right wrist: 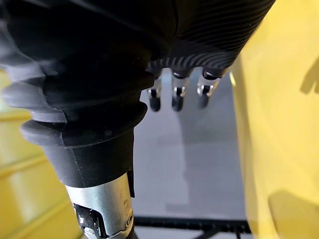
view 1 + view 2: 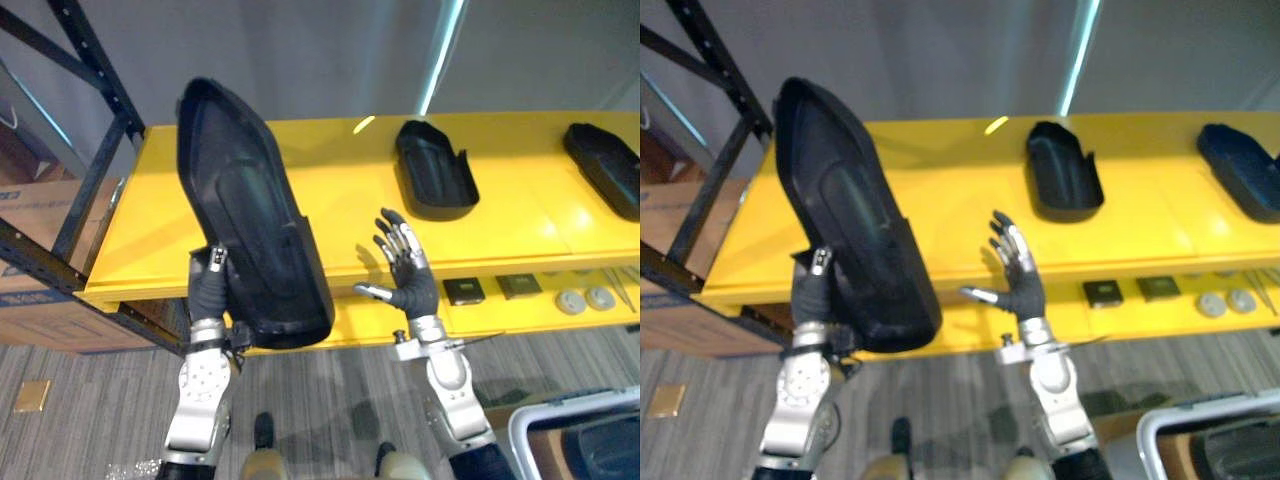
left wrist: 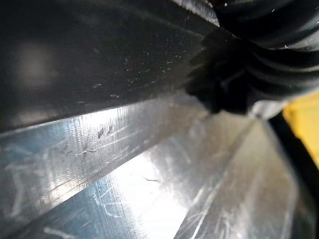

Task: Walk over and take plastic housings, then place them on the shelf

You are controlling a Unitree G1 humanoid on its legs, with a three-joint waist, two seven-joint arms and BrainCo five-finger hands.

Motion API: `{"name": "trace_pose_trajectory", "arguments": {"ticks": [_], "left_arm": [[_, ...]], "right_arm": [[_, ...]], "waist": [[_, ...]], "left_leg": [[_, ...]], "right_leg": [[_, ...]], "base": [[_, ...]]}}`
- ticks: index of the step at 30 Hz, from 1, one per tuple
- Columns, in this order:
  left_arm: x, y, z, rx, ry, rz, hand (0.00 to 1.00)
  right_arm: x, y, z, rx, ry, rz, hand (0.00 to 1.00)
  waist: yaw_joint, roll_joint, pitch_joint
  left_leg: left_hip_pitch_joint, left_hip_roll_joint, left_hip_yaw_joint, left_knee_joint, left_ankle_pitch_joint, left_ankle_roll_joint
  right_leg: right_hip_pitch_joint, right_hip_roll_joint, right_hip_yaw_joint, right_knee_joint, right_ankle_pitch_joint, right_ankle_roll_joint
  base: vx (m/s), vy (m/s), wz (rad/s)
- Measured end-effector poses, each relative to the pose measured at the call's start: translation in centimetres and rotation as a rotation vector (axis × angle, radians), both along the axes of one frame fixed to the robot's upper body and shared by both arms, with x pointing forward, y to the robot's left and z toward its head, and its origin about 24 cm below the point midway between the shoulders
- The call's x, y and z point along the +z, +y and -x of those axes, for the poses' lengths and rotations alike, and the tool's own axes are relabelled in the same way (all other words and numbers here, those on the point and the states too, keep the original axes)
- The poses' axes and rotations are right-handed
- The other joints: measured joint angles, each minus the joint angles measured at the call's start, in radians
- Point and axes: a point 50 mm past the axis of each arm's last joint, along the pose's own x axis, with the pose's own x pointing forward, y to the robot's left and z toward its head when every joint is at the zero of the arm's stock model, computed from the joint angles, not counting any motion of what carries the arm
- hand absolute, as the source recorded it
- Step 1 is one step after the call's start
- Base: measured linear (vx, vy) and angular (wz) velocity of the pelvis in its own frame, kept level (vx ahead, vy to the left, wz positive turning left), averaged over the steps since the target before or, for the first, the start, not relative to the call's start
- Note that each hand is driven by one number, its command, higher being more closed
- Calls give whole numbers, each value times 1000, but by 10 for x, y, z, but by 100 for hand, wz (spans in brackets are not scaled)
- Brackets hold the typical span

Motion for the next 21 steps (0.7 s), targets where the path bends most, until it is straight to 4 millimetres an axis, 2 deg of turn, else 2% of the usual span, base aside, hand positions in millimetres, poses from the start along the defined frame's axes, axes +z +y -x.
{"name": "trace_pose_trajectory", "arguments": {"ticks": [2, 6, 10, 11, 16, 18, 21], "left_arm": [[2, 1, -1, 7, -6, -5, 100], [4, 7, -5, 52, 11, -12, 100], [5, 18, -20, 128, 48, -57, 100], [6, 26, -29, 177, 62, -58, 100], [18, 55, -60, 312, 80, -100, 100], [33, 66, -74, 371, 51, -109, 100], [54, 76, -84, 423, 8, -115, 100]], "right_arm": [[5, -5, -4, -14, -23, 7, 0], [18, -1, -6, -2, -75, -9, 0], [25, 1, -3, 22, -97, -17, 0], [24, 2, -4, 35, -91, -11, 0], [22, 7, -3, 87, -68, -8, 0], [19, 9, -4, 94, -36, -2, 0], [-5, 3, 2, 37, 110, 21, 0]], "waist": [[3, 3, 3], [5, 10, 6], [-2, 36, 17], [-16, 48, 20], [-43, 63, 29], [-53, 67, 47], [-75, 72, 86]], "left_leg": [[-3, -3, 2, 0, 6, 4], [5, -4, 20, 0, 6, 4], [1, -1, 61, -5, -3, 18], [-13, -2, 75, -5, 0, 22], [-36, -6, 114, 0, 12, 20], [-49, -7, 130, 0, 18, 22], [-56, -7, 160, 0, 21, 23]], "right_leg": [[1, -3, -1, 9, 0, 0], [0, -5, 6, 7, -3, -3], [-29, -6, 41, 7, -6, -3], [-54, -9, 54, 8, -3, 1], [-121, -17, 99, 45, 2, 9], [-163, -19, 123, 73, 3, 10], [-203, -20, 152, 100, 0, 7]], "base": [[22, -10, 23], [-14, -2, -8], [-65, 11, -23], [-90, 34, -23], [-26, 25, -24], [11, 1, -18], [-5, -11, -22]]}}
